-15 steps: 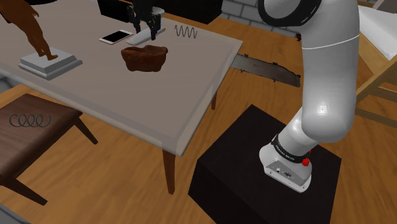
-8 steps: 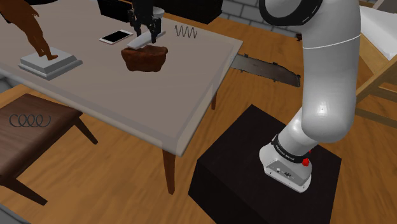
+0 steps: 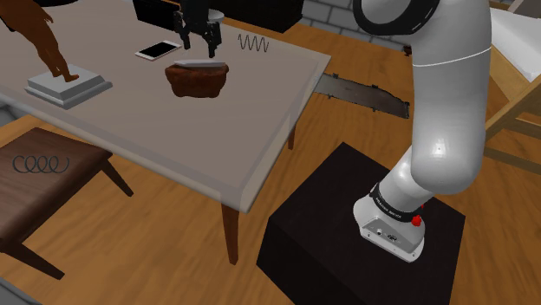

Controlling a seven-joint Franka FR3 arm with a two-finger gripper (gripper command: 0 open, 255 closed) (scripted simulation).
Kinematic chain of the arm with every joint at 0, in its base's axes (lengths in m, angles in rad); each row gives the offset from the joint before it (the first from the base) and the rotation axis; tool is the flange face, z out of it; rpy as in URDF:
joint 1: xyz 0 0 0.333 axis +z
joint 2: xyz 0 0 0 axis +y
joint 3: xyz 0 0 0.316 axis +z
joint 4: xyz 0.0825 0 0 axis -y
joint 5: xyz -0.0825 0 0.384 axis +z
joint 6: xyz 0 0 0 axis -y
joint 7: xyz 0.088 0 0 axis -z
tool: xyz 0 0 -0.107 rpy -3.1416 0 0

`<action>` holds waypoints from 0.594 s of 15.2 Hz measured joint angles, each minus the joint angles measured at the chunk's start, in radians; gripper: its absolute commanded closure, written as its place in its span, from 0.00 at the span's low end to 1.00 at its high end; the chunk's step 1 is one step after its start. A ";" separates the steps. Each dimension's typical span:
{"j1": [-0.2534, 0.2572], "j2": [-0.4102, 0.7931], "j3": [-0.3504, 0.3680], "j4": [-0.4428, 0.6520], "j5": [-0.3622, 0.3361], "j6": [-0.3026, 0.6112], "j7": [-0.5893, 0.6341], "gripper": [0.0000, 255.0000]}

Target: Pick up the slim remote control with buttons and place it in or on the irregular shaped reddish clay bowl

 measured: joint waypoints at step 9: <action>0.018 0.025 -0.001 0.170 -0.003 -0.144 -0.007 0.00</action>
